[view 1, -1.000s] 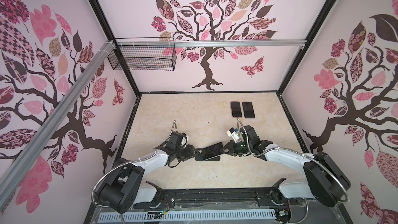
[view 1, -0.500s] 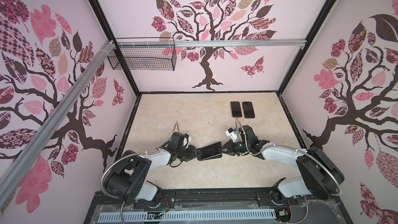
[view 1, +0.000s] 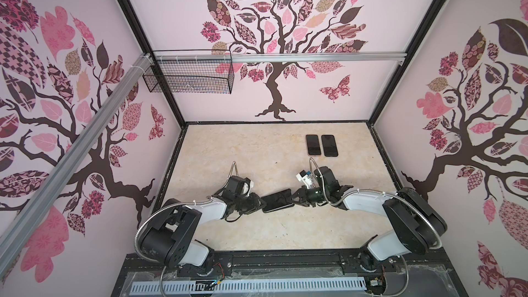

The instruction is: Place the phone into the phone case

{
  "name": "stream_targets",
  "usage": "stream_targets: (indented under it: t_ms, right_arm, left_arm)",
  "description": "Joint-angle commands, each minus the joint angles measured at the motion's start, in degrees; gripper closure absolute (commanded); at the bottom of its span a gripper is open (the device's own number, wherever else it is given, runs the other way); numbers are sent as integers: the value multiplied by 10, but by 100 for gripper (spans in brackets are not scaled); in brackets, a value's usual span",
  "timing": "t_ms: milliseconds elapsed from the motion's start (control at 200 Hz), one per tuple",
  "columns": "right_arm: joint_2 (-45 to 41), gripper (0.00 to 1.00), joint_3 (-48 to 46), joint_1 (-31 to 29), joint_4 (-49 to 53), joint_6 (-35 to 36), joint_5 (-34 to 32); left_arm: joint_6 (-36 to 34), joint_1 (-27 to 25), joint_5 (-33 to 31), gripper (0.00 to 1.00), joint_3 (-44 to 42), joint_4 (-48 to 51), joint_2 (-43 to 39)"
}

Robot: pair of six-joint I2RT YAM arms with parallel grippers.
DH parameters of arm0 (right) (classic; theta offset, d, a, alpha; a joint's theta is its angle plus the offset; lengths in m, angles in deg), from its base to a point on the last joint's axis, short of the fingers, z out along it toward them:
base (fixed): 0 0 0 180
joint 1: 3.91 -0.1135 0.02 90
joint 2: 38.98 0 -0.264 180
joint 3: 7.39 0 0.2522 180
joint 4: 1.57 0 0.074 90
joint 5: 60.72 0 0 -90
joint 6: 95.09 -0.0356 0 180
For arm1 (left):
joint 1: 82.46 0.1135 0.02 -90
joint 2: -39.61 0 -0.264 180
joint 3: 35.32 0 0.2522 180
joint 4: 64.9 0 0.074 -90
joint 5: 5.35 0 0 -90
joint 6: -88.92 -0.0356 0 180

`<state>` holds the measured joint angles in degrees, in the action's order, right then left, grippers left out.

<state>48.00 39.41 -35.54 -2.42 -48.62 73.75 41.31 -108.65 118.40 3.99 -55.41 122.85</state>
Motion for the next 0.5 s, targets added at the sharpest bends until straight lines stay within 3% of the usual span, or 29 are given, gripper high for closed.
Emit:
stream_targets:
  t_ms: [0,495]
  right_arm:
    - [18,100,-4,0,7,9,4]
    - [56,100,3,-1,6,24,16]
  left_arm:
    - [-21,-3,-9,66,3,-6,14]
    - [-50,-2,-17,58,34,8,29]
